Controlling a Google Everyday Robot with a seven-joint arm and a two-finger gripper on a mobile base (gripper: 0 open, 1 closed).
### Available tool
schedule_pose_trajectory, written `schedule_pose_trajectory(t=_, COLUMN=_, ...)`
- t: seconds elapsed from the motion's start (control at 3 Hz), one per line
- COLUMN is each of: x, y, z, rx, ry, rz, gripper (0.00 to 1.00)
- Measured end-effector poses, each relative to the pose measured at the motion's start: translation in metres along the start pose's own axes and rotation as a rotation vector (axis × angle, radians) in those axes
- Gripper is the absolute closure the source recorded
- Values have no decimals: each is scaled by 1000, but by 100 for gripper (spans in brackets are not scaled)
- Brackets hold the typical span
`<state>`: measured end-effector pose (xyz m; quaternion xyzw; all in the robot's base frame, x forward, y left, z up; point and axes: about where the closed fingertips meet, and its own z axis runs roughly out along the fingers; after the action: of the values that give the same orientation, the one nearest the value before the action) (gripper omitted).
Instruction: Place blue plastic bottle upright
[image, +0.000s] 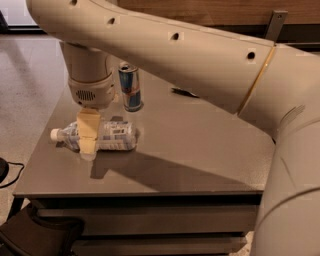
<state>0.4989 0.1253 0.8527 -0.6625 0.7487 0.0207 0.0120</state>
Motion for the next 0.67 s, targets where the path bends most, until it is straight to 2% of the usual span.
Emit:
schedule_pose_trajectory(t=0.33, x=-2, y=4, z=19, rx=-20, ry=0, rz=51, gripper=3)
schedule_pose_trajectory(t=0.67, x=-12, y=11, z=33, rx=-9, ry=-14, rz=94, gripper=31)
